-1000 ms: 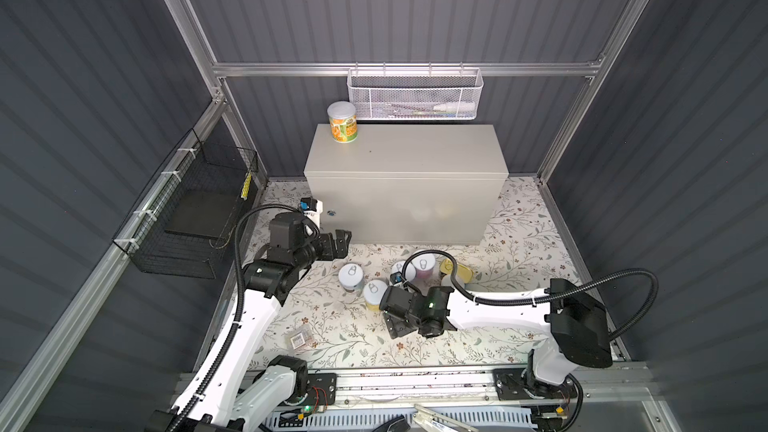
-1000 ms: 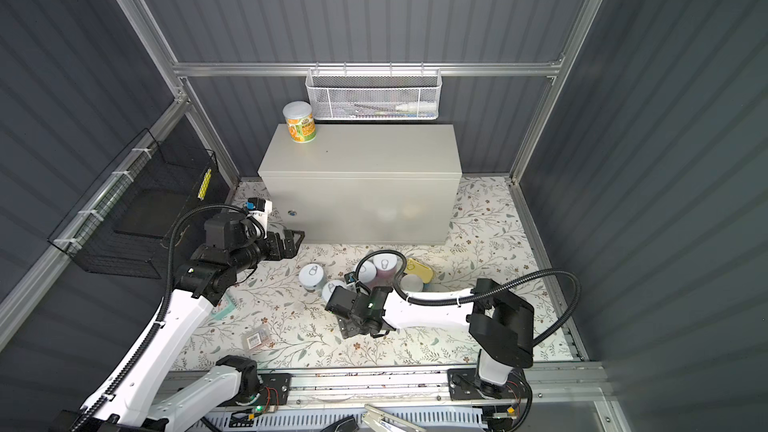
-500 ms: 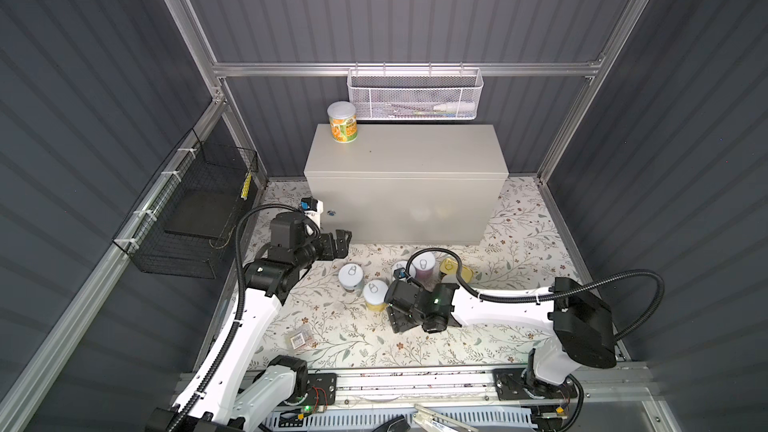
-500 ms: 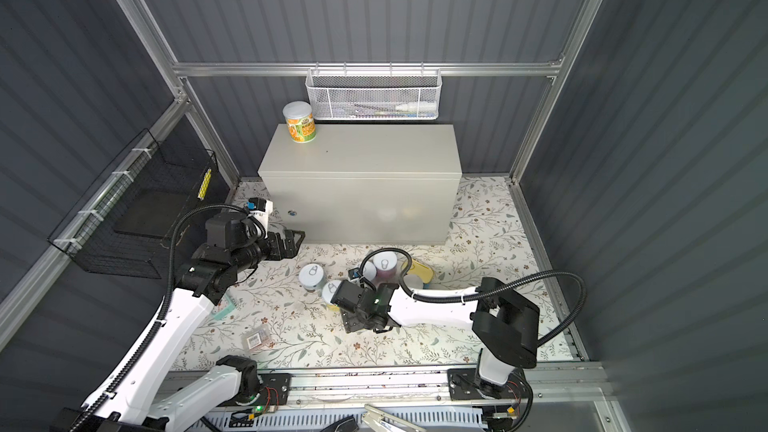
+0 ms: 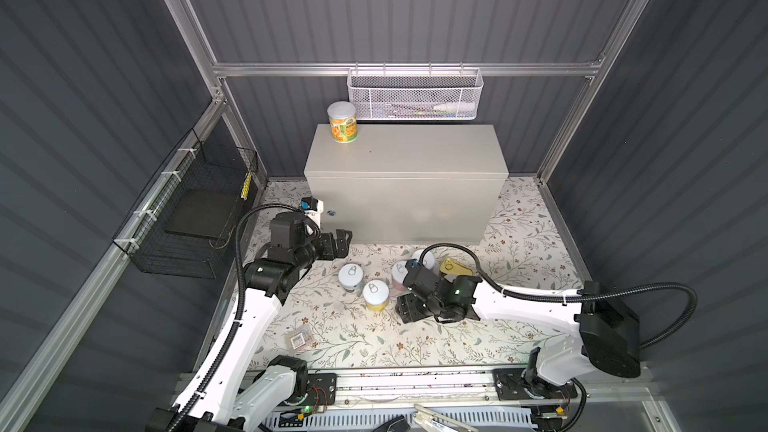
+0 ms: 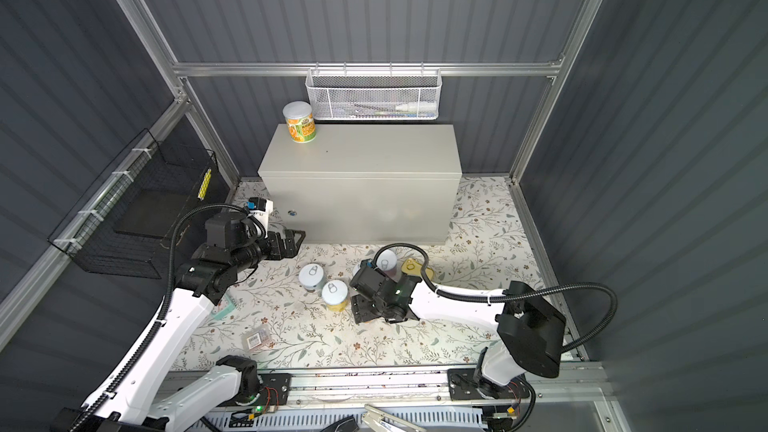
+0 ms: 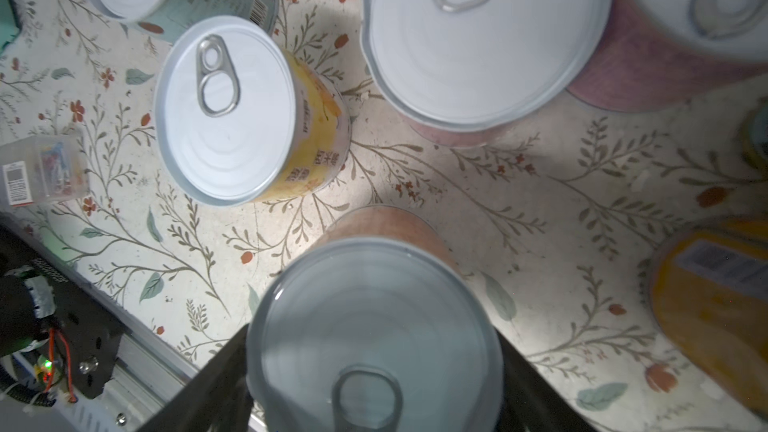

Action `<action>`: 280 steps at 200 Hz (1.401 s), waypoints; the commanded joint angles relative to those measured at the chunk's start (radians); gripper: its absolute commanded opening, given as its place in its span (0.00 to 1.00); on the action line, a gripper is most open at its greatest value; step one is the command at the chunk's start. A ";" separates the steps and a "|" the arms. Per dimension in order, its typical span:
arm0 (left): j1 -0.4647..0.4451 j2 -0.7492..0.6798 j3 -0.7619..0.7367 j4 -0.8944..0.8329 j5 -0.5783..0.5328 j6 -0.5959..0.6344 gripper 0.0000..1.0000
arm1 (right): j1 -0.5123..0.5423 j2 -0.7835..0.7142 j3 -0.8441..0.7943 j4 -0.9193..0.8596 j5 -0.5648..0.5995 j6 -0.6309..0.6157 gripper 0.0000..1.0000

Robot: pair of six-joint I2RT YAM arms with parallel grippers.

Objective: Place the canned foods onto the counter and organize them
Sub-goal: 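Grasp the orange-print white-lidded can with the right gripper and lift it, then carry the can toward the left gripper while the left gripper moves in to meet it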

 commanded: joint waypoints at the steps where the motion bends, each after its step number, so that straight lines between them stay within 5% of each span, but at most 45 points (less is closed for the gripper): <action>1: -0.006 0.005 -0.013 0.007 0.032 -0.008 1.00 | -0.033 -0.050 -0.002 0.055 -0.041 -0.031 0.69; 99: -0.006 0.030 -0.021 0.028 0.067 -0.010 1.00 | -0.168 -0.267 -0.065 0.011 -0.048 -0.101 0.68; 154: -0.030 0.129 0.005 0.053 0.348 0.011 0.95 | -0.231 -0.442 -0.135 -0.050 -0.071 -0.136 0.69; 205: -0.189 0.113 0.025 0.020 0.204 0.059 0.93 | -0.313 -0.557 -0.222 -0.066 -0.128 -0.147 0.69; 280: -0.283 0.063 -0.061 0.125 0.118 -0.006 0.93 | -0.394 -0.584 -0.234 -0.059 -0.249 -0.180 0.70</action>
